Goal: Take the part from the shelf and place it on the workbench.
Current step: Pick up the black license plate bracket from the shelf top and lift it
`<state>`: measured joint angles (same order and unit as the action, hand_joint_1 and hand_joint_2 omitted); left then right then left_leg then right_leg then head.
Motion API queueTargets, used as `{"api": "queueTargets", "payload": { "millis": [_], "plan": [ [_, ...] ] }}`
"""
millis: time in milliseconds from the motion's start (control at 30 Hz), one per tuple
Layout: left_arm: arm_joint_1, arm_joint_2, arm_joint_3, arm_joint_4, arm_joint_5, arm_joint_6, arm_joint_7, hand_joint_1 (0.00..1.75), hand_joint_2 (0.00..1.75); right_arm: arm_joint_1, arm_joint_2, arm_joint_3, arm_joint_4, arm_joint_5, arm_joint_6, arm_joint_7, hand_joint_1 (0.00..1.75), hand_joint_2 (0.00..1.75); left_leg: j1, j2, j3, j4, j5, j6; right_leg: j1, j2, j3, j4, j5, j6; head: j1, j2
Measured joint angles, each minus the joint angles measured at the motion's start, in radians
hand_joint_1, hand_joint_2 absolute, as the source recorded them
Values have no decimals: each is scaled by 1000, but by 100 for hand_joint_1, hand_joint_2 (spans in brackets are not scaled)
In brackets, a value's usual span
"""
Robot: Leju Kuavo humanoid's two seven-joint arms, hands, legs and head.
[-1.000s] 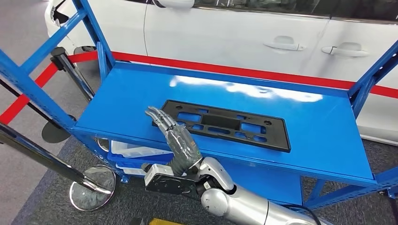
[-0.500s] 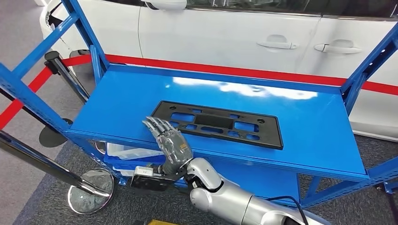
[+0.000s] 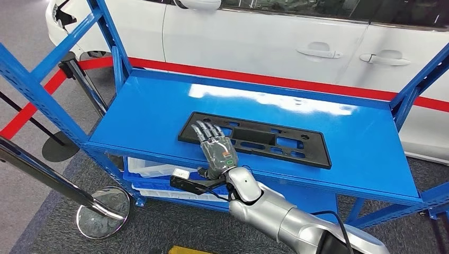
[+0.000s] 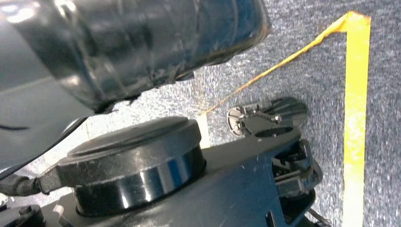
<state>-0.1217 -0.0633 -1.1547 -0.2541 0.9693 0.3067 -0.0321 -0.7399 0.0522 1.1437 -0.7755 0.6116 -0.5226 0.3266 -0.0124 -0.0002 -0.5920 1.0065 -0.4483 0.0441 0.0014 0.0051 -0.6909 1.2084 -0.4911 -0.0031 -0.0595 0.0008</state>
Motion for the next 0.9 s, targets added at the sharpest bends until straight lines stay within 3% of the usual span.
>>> {"api": "queueTargets", "payload": {
  "millis": [167,300,367,433,467,500,600,667,733,800,867,900],
  "plan": [
    [0,0,0,0,-3,3,-2,0,0,-2,-3,1,4,6,4,9,0,175,0,0,0,0,0,0,1,0,8,-17,8,-2,0,0],
    [-2,3,-3,0,-21,13,-14,0,0,-24,-18,4,24,40,36,58,0,175,-5,4,-5,8,-3,-4,7,-4,65,-135,44,-17,0,0],
    [-3,12,-16,0,-45,19,-26,0,0,-51,-65,5,40,88,92,134,0,175,2,6,-60,124,-62,-29,1,-5,86,-178,47,-27,-4,0],
    [-2,20,-26,0,-52,22,-31,0,0,-65,-113,5,44,125,133,197,0,175,17,6,-128,267,-121,-55,-5,-3,91,-183,49,-32,-8,0],
    [-2,20,-26,1,-50,22,-29,0,0,-65,-122,5,41,131,138,211,0,175,20,6,-136,279,-113,-58,-6,-1,92,-181,49,-32,-8,0],
    [-2,21,-26,0,-50,21,-25,0,0,-64,-132,4,35,137,142,225,0,175,22,6,-128,256,-89,-59,-7,0,93,-180,47,-30,-8,0],
    [-3,22,-29,0,-67,13,-12,0,0,-62,-167,-2,9,155,147,258,0,175,23,4,-46,76,-3,-52,-7,4,96,-176,42,-20,-8,0],
    [-4,22,-38,0,-88,3,-3,0,0,-58,-194,-11,-14,179,144,278,0,175,18,1,-20,19,5,-42,-6,4,93,-177,43,-10,-7,0],
    [-4,22,-47,0,-105,-4,2,0,0,-54,-220,-19,-37,205,144,297,0,175,16,0,-19,14,5,-30,-7,4,92,-180,46,3,-6,0],
    [-3,20,-50,0,-112,-8,3,0,0,-52,-242,-24,-56,221,149,308,85,175,18,2,-14,2,13,-17,-9,4,86,-168,32,15,-5,0],
    [-5,18,-52,0,-118,-11,2,0,0,-49,-261,-28,-74,229,160,316,172,175,20,4,-11,-5,18,-7,-11,3,48,-83,-21,20,-2,0],
    [-5,17,-54,0,-121,-13,1,0,0,-45,-270,-29,-84,231,169,318,175,175,18,4,-11,-5,18,-5,-10,2,17,-16,-54,21,0,0]
  ]
}}
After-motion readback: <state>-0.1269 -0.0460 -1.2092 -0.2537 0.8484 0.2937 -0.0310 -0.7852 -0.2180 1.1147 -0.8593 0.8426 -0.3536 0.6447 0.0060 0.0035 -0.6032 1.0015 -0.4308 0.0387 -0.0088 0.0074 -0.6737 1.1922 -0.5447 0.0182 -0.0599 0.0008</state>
